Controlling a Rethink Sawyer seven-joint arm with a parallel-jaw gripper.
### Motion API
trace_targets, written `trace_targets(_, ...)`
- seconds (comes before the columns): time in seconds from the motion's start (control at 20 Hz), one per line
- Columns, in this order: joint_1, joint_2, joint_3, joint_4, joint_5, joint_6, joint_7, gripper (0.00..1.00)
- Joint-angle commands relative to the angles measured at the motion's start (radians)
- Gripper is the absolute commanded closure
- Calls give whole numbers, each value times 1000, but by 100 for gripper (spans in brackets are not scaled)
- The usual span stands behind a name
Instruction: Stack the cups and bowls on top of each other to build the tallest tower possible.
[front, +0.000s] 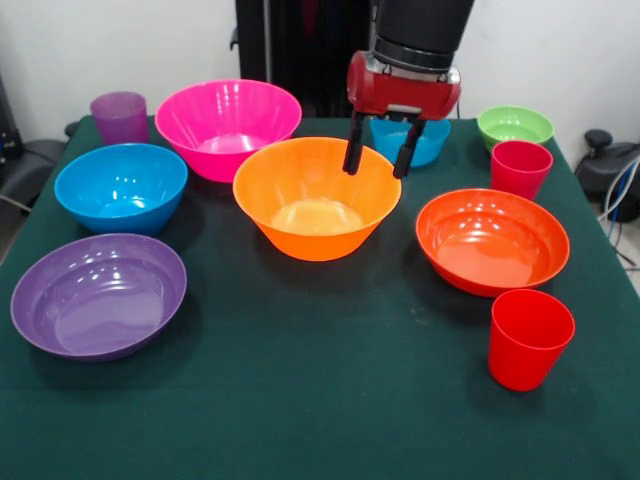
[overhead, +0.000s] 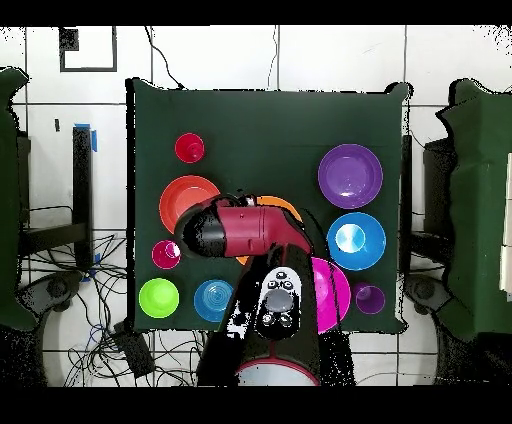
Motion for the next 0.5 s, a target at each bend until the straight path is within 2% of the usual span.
trace_targets(0.05, -2, 38, 47, -57, 44, -20, 182, 0)
trace_targets(0.5, -8, 32, 65, -53, 87, -4, 205, 0)
